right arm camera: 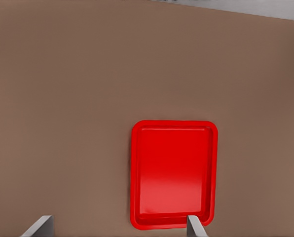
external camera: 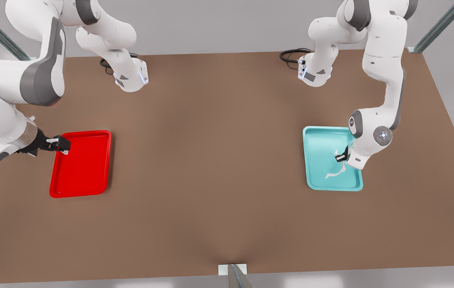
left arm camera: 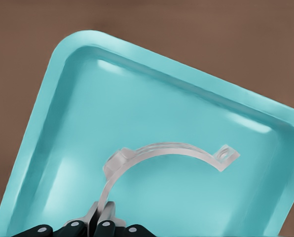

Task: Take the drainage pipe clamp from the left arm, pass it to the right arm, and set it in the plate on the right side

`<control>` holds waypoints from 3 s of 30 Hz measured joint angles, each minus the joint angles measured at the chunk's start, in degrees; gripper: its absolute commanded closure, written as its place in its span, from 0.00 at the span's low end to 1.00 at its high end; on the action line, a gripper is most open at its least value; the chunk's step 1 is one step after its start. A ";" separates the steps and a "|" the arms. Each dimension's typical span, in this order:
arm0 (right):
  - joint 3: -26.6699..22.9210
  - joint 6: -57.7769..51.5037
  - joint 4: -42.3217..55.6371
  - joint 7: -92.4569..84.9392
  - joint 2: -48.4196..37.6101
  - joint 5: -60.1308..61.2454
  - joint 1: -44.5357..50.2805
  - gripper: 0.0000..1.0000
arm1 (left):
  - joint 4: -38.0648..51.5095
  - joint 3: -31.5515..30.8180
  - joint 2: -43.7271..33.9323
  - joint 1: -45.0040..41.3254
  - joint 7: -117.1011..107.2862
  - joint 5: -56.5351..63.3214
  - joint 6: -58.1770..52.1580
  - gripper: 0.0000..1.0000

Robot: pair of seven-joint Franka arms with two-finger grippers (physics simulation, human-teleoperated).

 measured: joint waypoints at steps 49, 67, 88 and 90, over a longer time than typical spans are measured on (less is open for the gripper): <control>3.21 71.46 -16.73 -55.35 21.75 34.12 32.18 0.00 | 47.47 -11.15 20.52 -24.55 -2.26 0.25 -17.93 0.79; 3.28 74.57 -25.27 -61.35 17.12 34.64 30.79 0.00 | 56.17 -11.15 26.27 -29.53 -5.47 0.33 -18.28 0.79; 4.84 81.59 -25.98 -64.03 21.02 34.33 32.29 0.00 | 56.30 -11.17 26.26 -31.26 -8.90 0.49 -18.51 0.79; 4.93 81.73 -25.94 -64.20 21.04 34.34 32.02 0.00 | 56.34 -11.17 26.27 -31.35 -9.19 0.50 -18.50 0.79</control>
